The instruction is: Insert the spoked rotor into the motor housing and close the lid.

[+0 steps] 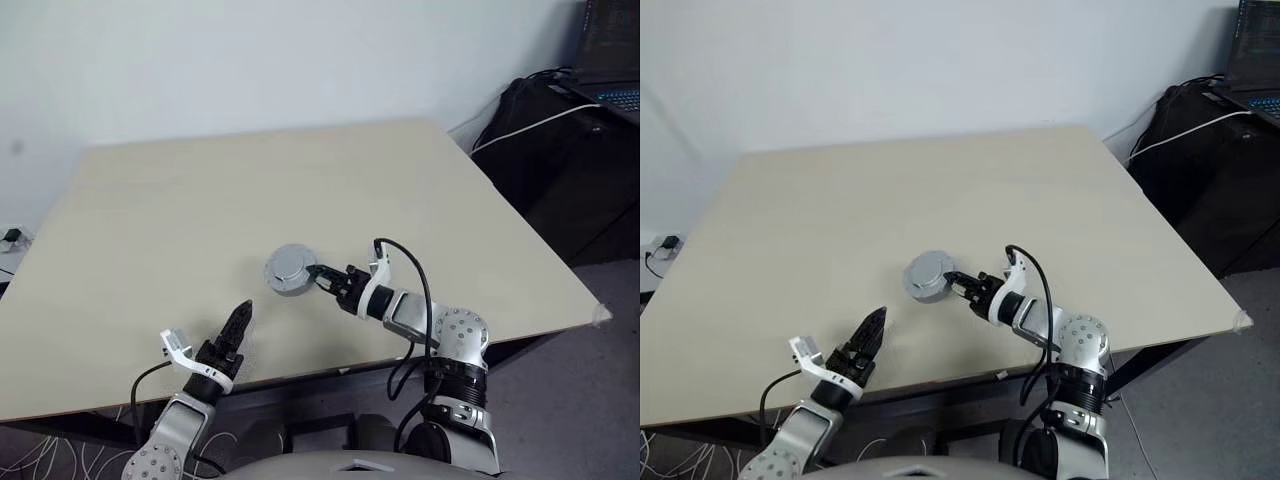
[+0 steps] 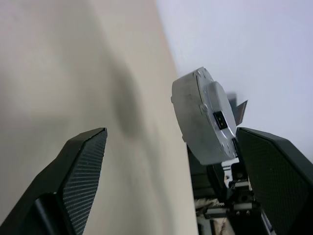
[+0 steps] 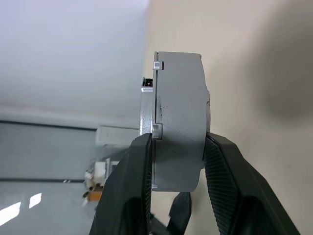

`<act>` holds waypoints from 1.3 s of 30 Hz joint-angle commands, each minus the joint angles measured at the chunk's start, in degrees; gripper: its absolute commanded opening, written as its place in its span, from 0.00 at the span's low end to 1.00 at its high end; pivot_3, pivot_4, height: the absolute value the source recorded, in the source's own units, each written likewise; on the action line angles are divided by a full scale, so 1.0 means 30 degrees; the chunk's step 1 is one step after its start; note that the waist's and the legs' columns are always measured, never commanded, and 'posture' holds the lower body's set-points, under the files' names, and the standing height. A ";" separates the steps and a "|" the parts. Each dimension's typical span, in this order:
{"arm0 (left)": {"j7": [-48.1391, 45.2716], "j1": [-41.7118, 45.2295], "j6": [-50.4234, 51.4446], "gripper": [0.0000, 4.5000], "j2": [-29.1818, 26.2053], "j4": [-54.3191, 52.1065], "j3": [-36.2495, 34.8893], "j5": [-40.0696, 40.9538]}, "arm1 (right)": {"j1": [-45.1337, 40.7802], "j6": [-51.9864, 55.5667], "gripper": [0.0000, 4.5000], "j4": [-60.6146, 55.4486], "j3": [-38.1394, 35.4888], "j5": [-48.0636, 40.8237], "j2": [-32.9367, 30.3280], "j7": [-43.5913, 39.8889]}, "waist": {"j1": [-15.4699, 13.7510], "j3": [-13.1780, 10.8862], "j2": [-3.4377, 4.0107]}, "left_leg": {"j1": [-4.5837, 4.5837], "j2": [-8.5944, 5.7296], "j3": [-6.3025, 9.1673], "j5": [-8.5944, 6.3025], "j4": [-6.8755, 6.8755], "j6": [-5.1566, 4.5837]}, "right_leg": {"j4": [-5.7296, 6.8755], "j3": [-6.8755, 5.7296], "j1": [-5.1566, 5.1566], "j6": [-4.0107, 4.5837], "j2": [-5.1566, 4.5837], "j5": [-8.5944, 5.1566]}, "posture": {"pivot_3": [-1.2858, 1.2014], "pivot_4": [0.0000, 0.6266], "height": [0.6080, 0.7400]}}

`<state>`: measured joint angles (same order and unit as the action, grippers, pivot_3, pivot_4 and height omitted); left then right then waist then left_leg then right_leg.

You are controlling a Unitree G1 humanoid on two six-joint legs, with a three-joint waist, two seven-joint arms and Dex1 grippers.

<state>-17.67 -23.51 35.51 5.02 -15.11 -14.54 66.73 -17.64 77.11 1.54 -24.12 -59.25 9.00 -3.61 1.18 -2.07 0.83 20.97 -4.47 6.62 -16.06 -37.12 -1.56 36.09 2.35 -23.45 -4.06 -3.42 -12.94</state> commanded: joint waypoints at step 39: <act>-0.0532 0.0847 -0.1068 0.66 0.0659 0.0464 0.2635 0.4021 | 0.1145 0.3776 0.27 -0.0466 0.1291 -0.2555 0.1497 -0.0808 | 0.0032 0.0016 0.0008 | -0.0014 0.0002 -0.0041 0.0004 -0.0029 -0.0015 | -0.0001 0.0025 0.0021 0.0009 0.0022 0.0025 | 0.52 0.00 1.00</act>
<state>-19.00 -21.80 32.11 4.22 -12.95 -7.50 77.94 -17.41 89.21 1.03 -22.65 -64.40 8.60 -4.19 1.27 -2.03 0.85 20.93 -4.46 6.49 -16.05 -37.21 -1.60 36.08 2.43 -23.39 -4.03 -3.35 -12.86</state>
